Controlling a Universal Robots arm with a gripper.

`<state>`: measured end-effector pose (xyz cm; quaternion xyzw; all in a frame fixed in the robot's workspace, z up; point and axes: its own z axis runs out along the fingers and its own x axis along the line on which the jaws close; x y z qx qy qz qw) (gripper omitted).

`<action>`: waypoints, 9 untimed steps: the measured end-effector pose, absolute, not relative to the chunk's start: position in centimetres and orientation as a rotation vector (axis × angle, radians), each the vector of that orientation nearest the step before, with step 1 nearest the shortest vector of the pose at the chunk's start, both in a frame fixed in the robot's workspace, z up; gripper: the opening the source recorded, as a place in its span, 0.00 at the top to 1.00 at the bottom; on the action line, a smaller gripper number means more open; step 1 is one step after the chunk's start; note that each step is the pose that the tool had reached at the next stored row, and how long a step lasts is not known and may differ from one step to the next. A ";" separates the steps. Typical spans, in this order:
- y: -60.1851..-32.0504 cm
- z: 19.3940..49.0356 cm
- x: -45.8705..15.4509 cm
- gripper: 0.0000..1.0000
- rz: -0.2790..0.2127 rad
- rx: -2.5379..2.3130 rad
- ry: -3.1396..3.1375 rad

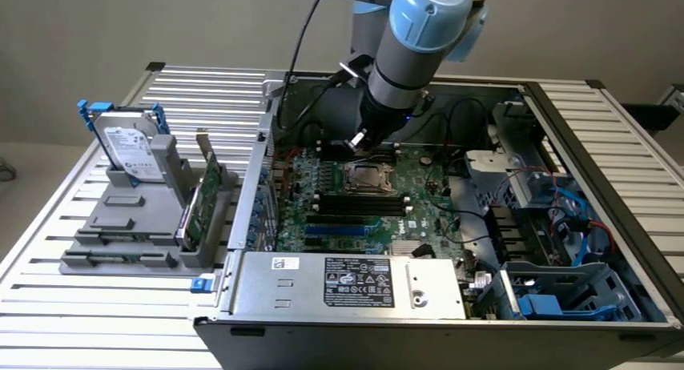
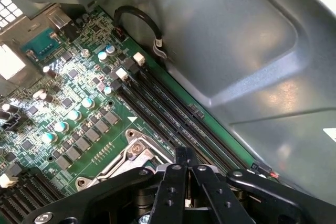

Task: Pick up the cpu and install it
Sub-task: 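Install the first cpu locking lever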

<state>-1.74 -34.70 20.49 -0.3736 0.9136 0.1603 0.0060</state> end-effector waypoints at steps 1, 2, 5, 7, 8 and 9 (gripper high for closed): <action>-34.7 20.5 -1.7 0.89 0.501 -1.169 2.860; -34.7 20.4 -1.6 0.89 0.500 -1.169 2.860; -34.7 20.3 -1.4 0.89 0.497 -1.169 2.862; -34.7 20.2 -1.2 0.89 0.494 -1.170 2.863; -34.7 20.2 -1.2 0.89 0.492 -1.170 2.863; -34.6 20.1 -1.1 0.89 0.490 -1.170 2.864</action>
